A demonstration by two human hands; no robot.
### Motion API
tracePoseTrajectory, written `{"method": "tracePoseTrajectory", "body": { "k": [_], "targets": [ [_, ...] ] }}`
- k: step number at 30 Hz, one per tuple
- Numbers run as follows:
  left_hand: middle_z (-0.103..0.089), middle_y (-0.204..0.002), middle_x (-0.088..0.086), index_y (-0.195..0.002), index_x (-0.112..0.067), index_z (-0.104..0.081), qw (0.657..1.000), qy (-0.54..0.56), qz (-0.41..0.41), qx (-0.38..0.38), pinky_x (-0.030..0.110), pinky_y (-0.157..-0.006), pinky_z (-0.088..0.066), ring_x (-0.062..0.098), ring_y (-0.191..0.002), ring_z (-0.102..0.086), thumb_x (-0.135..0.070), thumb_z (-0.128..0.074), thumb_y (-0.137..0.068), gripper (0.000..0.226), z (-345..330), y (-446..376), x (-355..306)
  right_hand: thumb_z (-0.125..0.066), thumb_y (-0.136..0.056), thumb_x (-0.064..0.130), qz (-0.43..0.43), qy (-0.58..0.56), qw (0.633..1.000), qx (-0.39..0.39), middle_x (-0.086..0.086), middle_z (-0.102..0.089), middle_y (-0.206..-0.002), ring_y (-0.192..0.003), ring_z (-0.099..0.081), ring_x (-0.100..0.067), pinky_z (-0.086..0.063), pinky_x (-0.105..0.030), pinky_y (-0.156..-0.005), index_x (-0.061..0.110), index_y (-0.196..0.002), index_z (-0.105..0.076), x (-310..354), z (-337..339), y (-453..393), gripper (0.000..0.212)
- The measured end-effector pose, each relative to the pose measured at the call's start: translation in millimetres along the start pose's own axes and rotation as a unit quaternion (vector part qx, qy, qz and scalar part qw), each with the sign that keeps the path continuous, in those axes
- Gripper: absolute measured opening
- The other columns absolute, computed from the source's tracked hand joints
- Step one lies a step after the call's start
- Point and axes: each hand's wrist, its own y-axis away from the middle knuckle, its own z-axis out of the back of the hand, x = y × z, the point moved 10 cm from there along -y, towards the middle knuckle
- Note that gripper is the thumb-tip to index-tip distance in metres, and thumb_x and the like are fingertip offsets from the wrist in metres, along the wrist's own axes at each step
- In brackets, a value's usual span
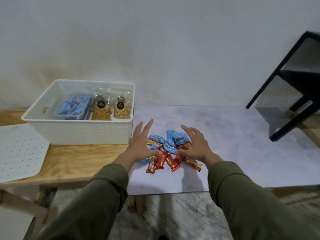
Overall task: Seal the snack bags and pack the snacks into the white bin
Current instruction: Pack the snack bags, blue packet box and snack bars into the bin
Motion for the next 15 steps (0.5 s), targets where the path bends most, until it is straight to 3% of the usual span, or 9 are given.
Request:
{"method": "tracePoseTrajectory", "body": {
  "k": [4,8,15],
  "targets": [
    [0.012,-0.159,-0.005,-0.14,-0.054,0.013,0.999,-0.04,-0.007,-0.015,0.056,-0.117,-0.011,0.02,-0.147,0.009,-0.056,-0.081,-0.057,0.125,-37,20,9,-0.073,-0.058,0.067,-0.003,0.048,0.999,-0.017,-0.007,-0.011,-0.157,-0.144,-0.013,-0.029,-0.019,-0.049,-0.115,0.045,-0.146,-0.011,-30,-22,32,0.109],
    [0.022,-0.156,-0.009,-0.138,-0.054,0.019,0.997,-0.078,-0.008,-0.004,0.056,-0.115,-0.003,0.019,-0.145,0.018,-0.06,-0.078,-0.059,0.125,-73,33,19,-0.048,-0.046,0.087,0.009,0.069,0.996,-0.057,-0.009,-0.008,-0.157,-0.144,-0.011,-0.03,-0.02,-0.049,-0.113,0.046,-0.146,-0.004,-60,-35,50,0.116],
    [0.03,-0.154,-0.007,-0.13,-0.057,0.03,0.993,-0.112,0.022,-0.011,0.059,-0.113,0.005,0.021,-0.144,0.025,-0.067,-0.072,-0.059,0.125,-116,29,42,-0.045,-0.043,0.095,0.031,0.047,0.995,-0.086,-0.007,-0.003,-0.158,-0.145,-0.005,-0.031,-0.018,-0.052,-0.113,0.048,-0.145,0.001,-103,-53,46,0.121]
  ]
}}
